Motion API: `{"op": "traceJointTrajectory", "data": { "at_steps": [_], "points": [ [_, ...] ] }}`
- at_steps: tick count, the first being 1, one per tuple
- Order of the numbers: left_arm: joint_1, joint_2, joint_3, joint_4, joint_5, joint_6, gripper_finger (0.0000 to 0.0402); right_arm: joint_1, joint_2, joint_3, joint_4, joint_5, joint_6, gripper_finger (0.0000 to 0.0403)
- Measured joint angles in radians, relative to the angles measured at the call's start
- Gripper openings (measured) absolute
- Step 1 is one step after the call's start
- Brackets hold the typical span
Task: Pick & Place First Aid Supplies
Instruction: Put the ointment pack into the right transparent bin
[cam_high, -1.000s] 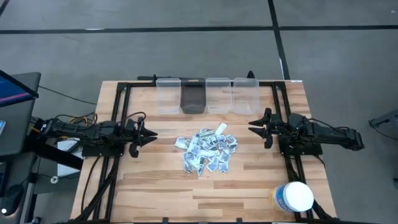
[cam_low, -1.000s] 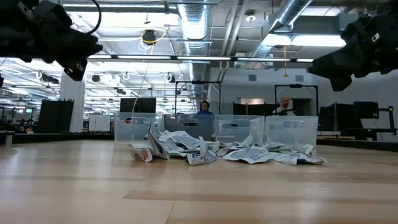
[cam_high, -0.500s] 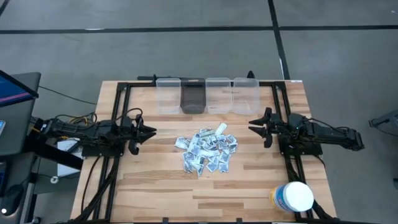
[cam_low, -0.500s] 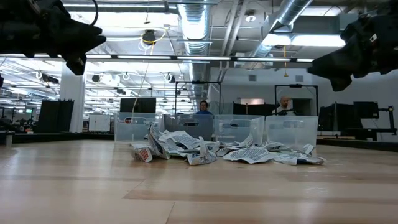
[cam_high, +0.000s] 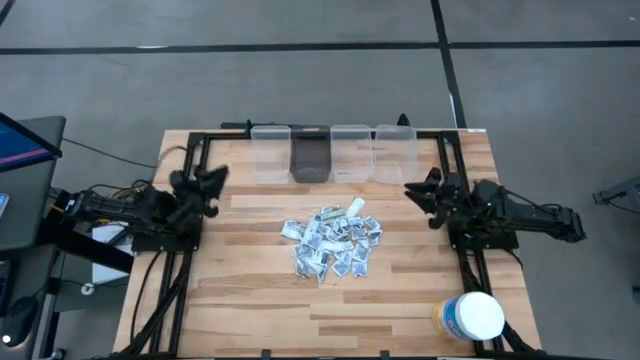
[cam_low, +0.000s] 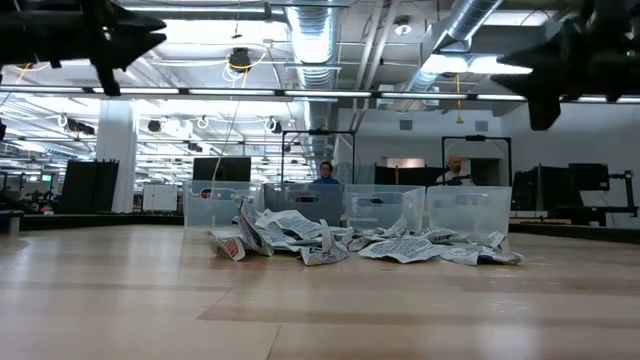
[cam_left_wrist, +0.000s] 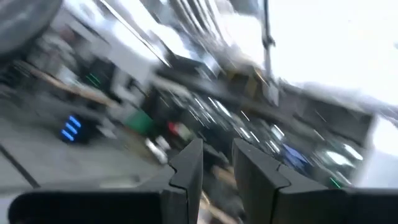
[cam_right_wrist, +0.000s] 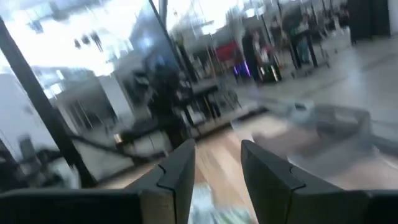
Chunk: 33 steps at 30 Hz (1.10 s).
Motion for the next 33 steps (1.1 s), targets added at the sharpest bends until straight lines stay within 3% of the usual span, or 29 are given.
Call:
{"op": "traceJointTrajectory", "data": {
  "at_steps": [8, 11, 14, 17, 20, 24, 29, 33],
  "points": [
    [0.000, 0.054, 0.003, 0.057, -0.044, 0.114, 0.0088, 0.000, 0.000, 0.002, 0.296, 0.023, -0.031, 0.0124],
    [0.000, 0.123, 0.037, 0.059, -0.055, 0.115, 0.0088, 0.000, 0.011, 0.002, 0.370, 0.114, -0.002, 0.0124],
    [0.000, 0.224, 0.109, 0.056, -0.075, 0.143, 0.0088, 0.000, 0.052, 0.003, 0.466, 0.206, 0.052, 0.0124],
    [0.000, 0.337, 0.216, 0.028, -0.075, 0.215, 0.0088, -0.001, 0.124, 0.040, 0.506, 0.221, 0.055, 0.0124],
    [0.000, 0.433, 0.345, -0.102, -0.074, 0.279, 0.0088, -0.001, 0.233, 0.119, 0.476, 0.221, 0.021, 0.0124],
    [0.007, 0.514, 0.521, -0.389, -0.078, 0.290, 0.0088, -0.001, 0.403, 0.281, 0.306, 0.205, -0.066, 0.0124],
    [0.034, 0.545, 0.705, -0.699, -0.083, 0.200, 0.0088, -0.020, 0.596, 0.549, -0.133, 0.113, -0.165, 0.0124],
    [0.052, 0.543, 0.806, -0.930, -0.002, 0.114, 0.0078, -0.040, 0.742, 0.733, -0.451, 0.084, -0.256, 0.0124]
  ]
}}
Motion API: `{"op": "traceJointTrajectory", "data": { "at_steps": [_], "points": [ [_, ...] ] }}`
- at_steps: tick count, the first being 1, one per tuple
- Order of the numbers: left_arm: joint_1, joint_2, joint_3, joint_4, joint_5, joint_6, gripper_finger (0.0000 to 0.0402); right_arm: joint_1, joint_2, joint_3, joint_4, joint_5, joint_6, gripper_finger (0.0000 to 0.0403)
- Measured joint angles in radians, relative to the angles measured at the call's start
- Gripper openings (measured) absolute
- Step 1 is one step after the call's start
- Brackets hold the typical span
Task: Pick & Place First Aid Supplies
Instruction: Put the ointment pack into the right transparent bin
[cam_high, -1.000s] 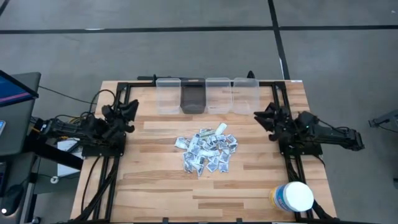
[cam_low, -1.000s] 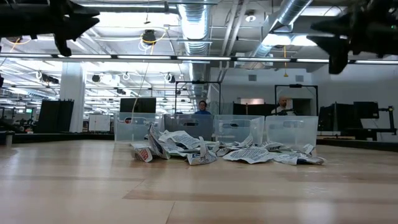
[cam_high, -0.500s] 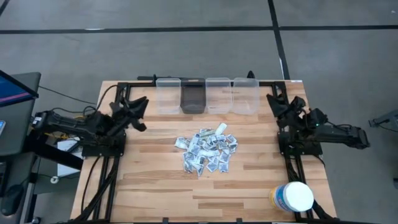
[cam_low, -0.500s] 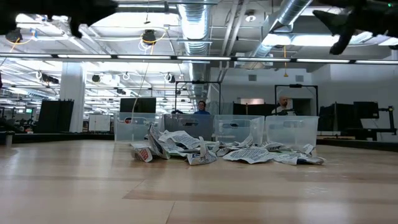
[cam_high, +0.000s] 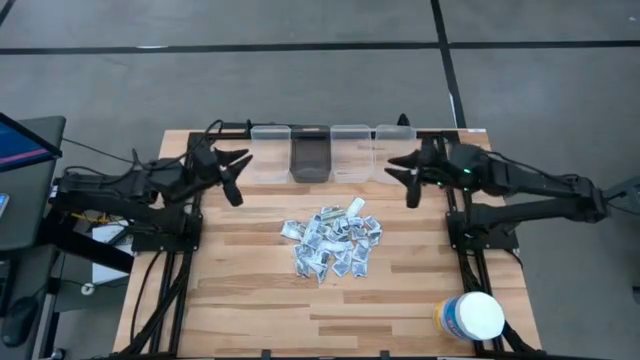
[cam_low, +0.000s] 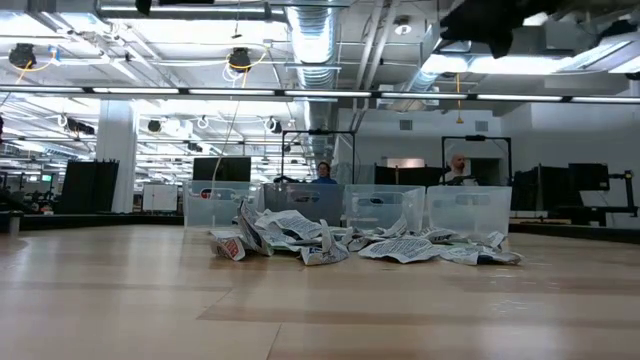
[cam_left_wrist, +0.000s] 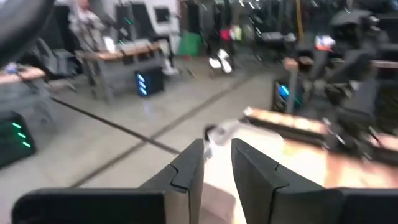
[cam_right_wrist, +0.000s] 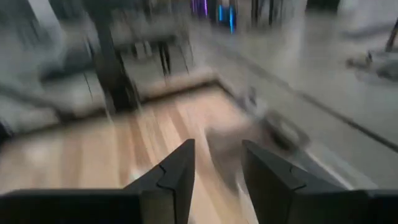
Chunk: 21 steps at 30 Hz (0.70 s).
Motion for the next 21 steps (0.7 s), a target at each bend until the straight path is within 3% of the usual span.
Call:
{"op": "traceJointTrajectory", "data": {
  "at_steps": [3, 8, 16, 21],
  "points": [
    [0.017, 0.001, 0.035, -0.125, 0.112, -0.060, 0.0065, -0.015, 0.099, 0.090, -0.145, -0.018, -0.066, 0.0124],
    [0.037, 0.018, 0.036, -0.258, 0.298, -0.122, 0.0043, -0.032, 0.228, 0.170, -0.241, -0.046, -0.129, 0.0124],
    [0.038, 0.107, 0.013, -0.297, 0.292, 0.040, 0.0023, -0.032, 0.374, 0.175, -0.354, -0.045, -0.128, 0.0124],
    [0.038, 0.169, 0.010, -0.298, 0.292, 0.044, 0.0022, -0.029, 0.456, 0.175, -0.389, -0.046, -0.052, 0.0124]
  ]
}}
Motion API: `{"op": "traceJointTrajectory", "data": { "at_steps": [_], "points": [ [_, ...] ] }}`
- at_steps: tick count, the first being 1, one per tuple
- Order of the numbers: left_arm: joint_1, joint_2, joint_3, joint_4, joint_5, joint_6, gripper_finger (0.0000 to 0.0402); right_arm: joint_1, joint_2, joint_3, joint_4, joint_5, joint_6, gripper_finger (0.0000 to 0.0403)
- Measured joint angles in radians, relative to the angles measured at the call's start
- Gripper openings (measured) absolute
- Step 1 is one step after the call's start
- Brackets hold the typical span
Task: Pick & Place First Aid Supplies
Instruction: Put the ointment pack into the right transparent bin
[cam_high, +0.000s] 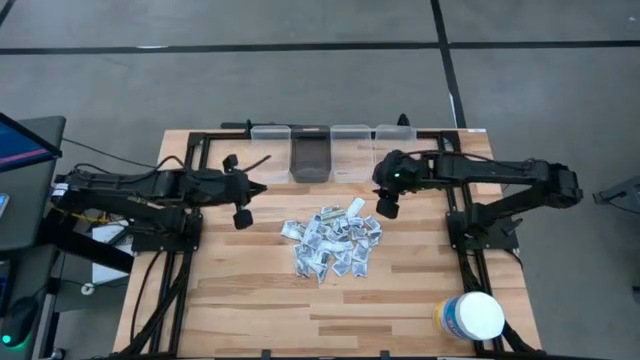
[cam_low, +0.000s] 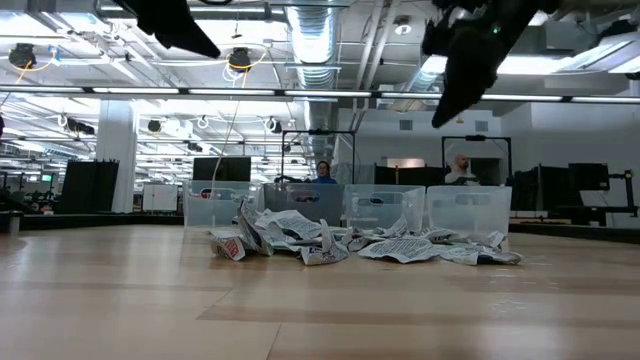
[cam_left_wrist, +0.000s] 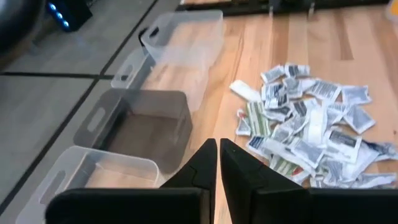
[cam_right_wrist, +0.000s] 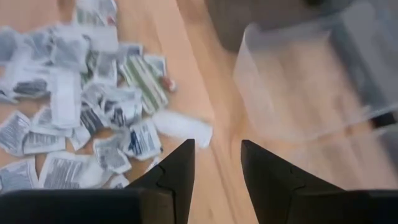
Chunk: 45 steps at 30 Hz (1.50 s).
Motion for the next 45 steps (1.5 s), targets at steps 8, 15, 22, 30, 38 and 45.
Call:
{"op": "traceJointTrajectory", "data": {
  "at_steps": [8, 15, 22, 30, 38, 45],
  "points": [
    [0.000, 0.000, 0.000, 0.005, 0.018, -0.019, 0.0021, 0.022, 0.111, 0.000, -0.063, -0.121, 0.145, 0.0124],
    [0.005, 0.003, 0.000, 0.004, 0.018, -0.047, 0.0029, 0.075, 0.168, -0.088, 0.038, -0.184, 0.158, 0.0124],
    [0.036, -0.018, -0.077, 0.038, 0.095, -0.157, 0.0059, 0.108, 0.116, -0.263, 0.236, -0.183, 0.259, 0.0111],
    [0.084, -0.073, -0.204, 0.226, 0.164, -0.177, 0.0082, 0.138, 0.085, -0.376, 0.337, -0.180, 0.268, 0.0102],
    [0.096, -0.078, -0.265, 0.307, 0.164, -0.179, 0.0079, 0.137, 0.084, -0.403, 0.378, -0.131, 0.284, 0.0102],
    [0.095, -0.070, -0.281, 0.345, 0.165, -0.183, 0.0078, 0.137, 0.084, -0.403, 0.420, -0.044, 0.276, 0.0102]
  ]
}}
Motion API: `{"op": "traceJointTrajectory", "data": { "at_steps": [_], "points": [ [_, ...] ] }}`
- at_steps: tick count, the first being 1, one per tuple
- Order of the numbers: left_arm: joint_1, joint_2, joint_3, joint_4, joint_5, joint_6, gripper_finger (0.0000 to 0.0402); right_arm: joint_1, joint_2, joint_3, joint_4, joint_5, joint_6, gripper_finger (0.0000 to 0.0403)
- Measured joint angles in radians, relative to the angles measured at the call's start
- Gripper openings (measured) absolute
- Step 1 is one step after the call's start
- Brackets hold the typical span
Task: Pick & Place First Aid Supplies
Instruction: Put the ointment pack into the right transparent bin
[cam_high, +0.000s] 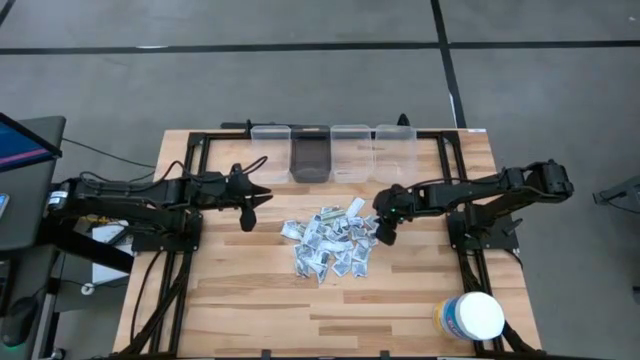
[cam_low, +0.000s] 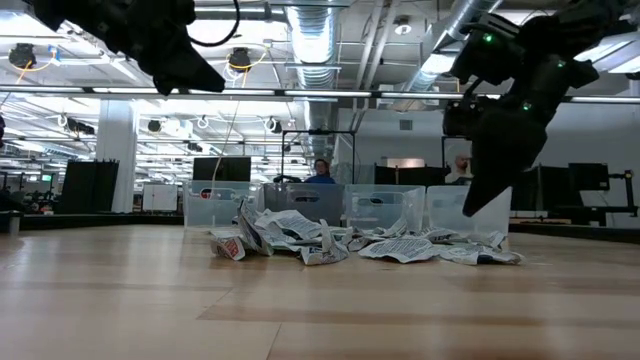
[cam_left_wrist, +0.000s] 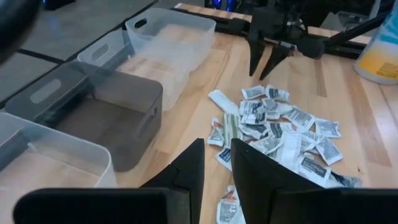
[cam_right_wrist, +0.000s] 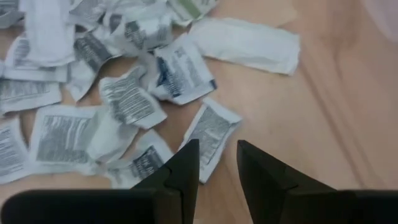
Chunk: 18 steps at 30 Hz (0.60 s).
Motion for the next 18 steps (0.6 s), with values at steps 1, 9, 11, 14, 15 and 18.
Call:
{"op": "traceJointTrajectory", "data": {
  "at_steps": [1, 9, 11, 14, 15, 18],
  "points": [
    [0.000, 0.002, 0.000, 0.003, 0.000, 0.000, 0.0078, 0.000, 0.000, 0.000, 0.006, 0.009, -0.004, 0.0102],
    [0.000, 0.004, 0.000, 0.002, 0.000, 0.000, 0.0078, 0.000, 0.060, 0.001, 0.049, 0.022, -0.023, 0.0102],
    [0.000, 0.004, 0.000, 0.003, 0.000, 0.000, 0.0078, 0.002, 0.098, 0.000, 0.051, 0.021, -0.023, 0.0102],
    [0.000, 0.004, 0.000, 0.004, 0.000, 0.000, 0.0078, 0.001, 0.152, 0.000, 0.083, 0.019, -0.015, 0.0102],
    [0.000, 0.004, 0.000, 0.004, 0.000, 0.000, 0.0078, 0.001, 0.168, 0.001, 0.091, 0.020, -0.011, 0.0102],
    [0.000, 0.004, 0.000, 0.006, 0.000, 0.000, 0.0078, 0.001, 0.201, 0.004, 0.101, 0.023, 0.008, 0.0102]
  ]
}}
